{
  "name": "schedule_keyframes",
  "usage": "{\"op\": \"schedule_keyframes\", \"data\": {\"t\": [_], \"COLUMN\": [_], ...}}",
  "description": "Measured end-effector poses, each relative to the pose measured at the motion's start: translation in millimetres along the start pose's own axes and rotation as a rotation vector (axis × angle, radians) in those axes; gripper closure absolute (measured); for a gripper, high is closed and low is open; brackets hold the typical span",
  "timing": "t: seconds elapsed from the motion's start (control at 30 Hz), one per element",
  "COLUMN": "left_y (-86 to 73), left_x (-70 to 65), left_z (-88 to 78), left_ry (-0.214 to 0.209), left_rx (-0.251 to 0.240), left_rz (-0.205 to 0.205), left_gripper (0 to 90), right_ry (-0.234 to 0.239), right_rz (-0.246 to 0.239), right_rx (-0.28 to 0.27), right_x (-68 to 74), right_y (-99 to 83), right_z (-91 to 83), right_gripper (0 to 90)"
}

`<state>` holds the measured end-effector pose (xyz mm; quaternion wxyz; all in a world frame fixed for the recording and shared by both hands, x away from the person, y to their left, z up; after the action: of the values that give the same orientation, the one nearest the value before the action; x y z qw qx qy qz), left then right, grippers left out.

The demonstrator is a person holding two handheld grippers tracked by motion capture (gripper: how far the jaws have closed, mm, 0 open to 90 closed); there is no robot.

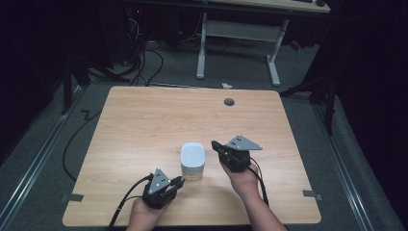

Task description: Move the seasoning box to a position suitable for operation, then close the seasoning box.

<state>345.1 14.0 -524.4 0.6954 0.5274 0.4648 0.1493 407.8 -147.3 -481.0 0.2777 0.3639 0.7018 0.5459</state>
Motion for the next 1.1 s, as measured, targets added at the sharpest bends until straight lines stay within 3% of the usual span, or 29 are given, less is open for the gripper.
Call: {"op": "schedule_keyframes", "data": {"t": [0.1,0.13,0.27,0.37,0.47,0.63,0.87,0.97,1.1], "left_y": [8.8,13.9,29.4,39.5,47.6,52.7,53.2,46.8,42.3], "left_x": [21.3,31.0,64.4,84.8,99.1,108.5,112.5,107.7,104.1], "left_z": [-8.3,-12.9,-25.7,-31.1,-35.1,-37.9,-45.0,-45.2,-43.7], "left_ry": [0.035,0.051,0.128,0.184,0.220,0.243,0.258,0.251,0.250], "left_rx": [-0.001,-0.022,-0.074,-0.101,-0.126,-0.148,-0.157,-0.139,-0.126], "left_rz": [0.010,0.012,-0.021,0.013,-0.014,-0.024,-0.033,0.002,0.040], "left_gripper": [73.4,71.4,64.7,60.6,58.2,55.7,53.9,53.6,53.4], "right_ry": [-0.022,-0.033,-0.071,-0.094,-0.119,-0.157,-0.239,-0.254,-0.250], "right_rz": [0.012,0.010,0.034,0.045,0.064,0.081,0.117,0.127,0.120], "right_rx": [0.011,0.013,0.031,0.051,0.073,0.087,0.085,0.078,0.076], "right_x": [-7.0,-9.9,-24.0,-33.0,-43.7,-58.7,-71.3,-73.1,-74.2], "right_y": [-9.2,-12.6,-29.5,-42.3,-56.5,-74.3,-95.9,-94.6,-92.9], "right_z": [-8.2,-11.2,-23.7,-30.3,-38.7,-54.1,-88.7,-96.0,-92.9], "right_gripper": [89.6,89.5,89.3,88.7,87.3,83.1,61.8,59.5,58.9]}}
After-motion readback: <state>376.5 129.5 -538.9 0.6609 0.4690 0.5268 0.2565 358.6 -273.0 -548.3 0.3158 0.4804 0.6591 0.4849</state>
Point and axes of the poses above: each handheld gripper's, and its own axes: z roughly forward along the jaws, y roughly out of its top, x roughly to its left, the point moved 7 cm from there along z, roughly forward along the jaws, and after that the axes turned 11 degrees about -x, right-handed, at the moved point
